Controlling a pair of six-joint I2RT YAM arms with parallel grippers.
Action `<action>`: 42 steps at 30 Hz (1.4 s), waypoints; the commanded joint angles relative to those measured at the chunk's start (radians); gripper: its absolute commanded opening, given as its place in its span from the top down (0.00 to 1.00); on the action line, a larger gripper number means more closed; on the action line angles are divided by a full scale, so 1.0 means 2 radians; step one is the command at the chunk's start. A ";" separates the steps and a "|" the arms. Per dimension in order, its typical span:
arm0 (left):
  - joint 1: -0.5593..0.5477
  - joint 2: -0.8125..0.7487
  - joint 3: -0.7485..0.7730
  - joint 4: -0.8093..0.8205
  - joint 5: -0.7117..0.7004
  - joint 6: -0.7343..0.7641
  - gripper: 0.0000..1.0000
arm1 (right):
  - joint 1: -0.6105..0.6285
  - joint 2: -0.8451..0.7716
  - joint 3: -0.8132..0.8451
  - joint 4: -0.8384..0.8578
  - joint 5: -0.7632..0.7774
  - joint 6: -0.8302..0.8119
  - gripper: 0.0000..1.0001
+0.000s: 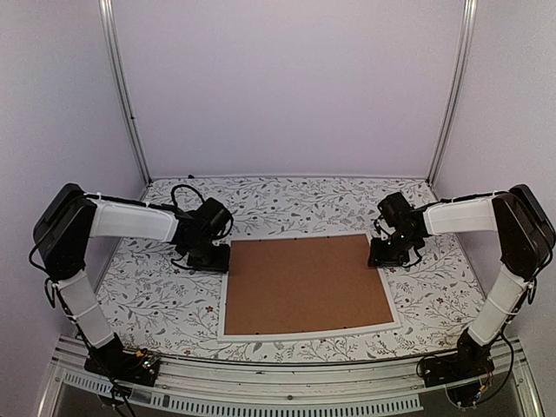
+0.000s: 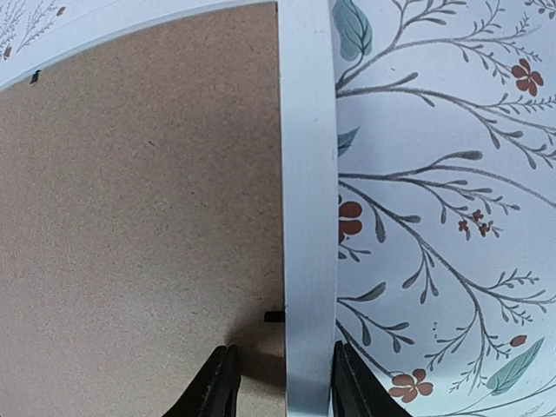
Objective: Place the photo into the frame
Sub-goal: Press the fastener onto the backboard.
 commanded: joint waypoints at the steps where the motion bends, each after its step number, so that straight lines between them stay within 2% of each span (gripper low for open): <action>1: -0.025 0.046 0.000 -0.011 0.014 0.001 0.53 | 0.003 0.020 -0.024 -0.022 -0.008 -0.007 0.62; 14: -0.072 0.085 0.037 -0.046 -0.032 -0.019 0.53 | 0.004 0.023 -0.035 -0.013 -0.018 -0.004 0.65; 18: -0.072 0.040 0.036 -0.047 -0.037 -0.020 0.52 | 0.004 0.022 -0.035 -0.014 -0.018 -0.004 0.66; 22: -0.072 -0.012 0.027 -0.044 -0.020 -0.022 0.47 | 0.004 0.021 -0.034 -0.015 -0.018 -0.004 0.66; 33: -0.072 -0.136 -0.088 -0.056 0.023 -0.051 0.37 | 0.004 0.016 -0.040 -0.015 -0.016 -0.005 0.66; 42: -0.079 -0.173 -0.135 -0.055 0.037 -0.071 0.30 | 0.004 0.015 -0.037 -0.016 -0.016 -0.004 0.66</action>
